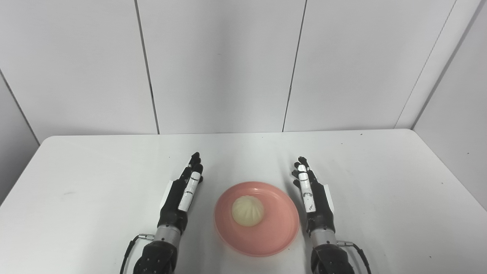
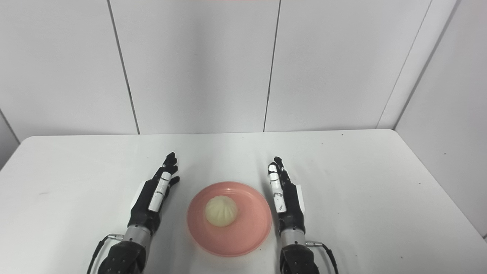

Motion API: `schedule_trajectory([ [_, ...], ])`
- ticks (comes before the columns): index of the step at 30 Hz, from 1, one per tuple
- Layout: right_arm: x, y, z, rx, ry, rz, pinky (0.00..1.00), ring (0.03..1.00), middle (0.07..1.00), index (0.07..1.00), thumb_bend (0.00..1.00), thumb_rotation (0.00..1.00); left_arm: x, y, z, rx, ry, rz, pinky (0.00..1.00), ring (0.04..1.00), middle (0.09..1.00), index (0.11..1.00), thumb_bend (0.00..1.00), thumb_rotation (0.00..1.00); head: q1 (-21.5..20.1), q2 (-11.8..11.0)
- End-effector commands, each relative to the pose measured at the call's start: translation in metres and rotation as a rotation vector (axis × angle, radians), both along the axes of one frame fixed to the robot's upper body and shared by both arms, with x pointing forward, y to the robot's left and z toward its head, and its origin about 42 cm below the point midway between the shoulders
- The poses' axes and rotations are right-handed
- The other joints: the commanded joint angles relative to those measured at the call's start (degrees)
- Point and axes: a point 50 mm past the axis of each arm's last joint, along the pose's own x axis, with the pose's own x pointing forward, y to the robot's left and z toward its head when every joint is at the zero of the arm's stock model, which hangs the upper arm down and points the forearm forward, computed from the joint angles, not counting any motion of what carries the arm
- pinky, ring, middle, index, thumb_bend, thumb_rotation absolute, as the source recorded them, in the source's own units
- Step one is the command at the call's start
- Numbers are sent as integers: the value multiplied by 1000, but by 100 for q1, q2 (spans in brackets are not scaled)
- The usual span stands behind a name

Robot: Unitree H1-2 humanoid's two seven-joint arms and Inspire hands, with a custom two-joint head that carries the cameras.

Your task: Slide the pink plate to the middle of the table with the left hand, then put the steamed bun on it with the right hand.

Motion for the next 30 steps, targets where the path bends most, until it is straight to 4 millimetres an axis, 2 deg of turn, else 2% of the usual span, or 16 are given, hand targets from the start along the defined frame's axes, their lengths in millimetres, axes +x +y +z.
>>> schedule_trajectory([
  [1, 2, 2, 12, -24, -44, 16, 886, 887, 909, 916, 635, 1000, 3, -1, 9, -14, -39, 9, 961, 980, 985, 937, 624, 925, 1, 6],
  [10, 1, -1, 9, -75, -58, 31, 912, 915, 914, 922, 672, 1000, 2, -4, 11, -26, -29, 12, 980, 994, 992, 947, 640, 937, 56, 17],
  [22, -2, -1, 7, -77, -37, 47, 910, 922, 907, 913, 668, 1000, 3, -8, 12, -31, -17, 6, 990, 992, 991, 946, 660, 938, 97, 28],
  [30, -3, -2, 6, -66, -29, 54, 901, 914, 906, 907, 669, 1000, 2, -12, 12, -28, -6, 9, 994, 989, 986, 943, 633, 955, 169, 17],
])
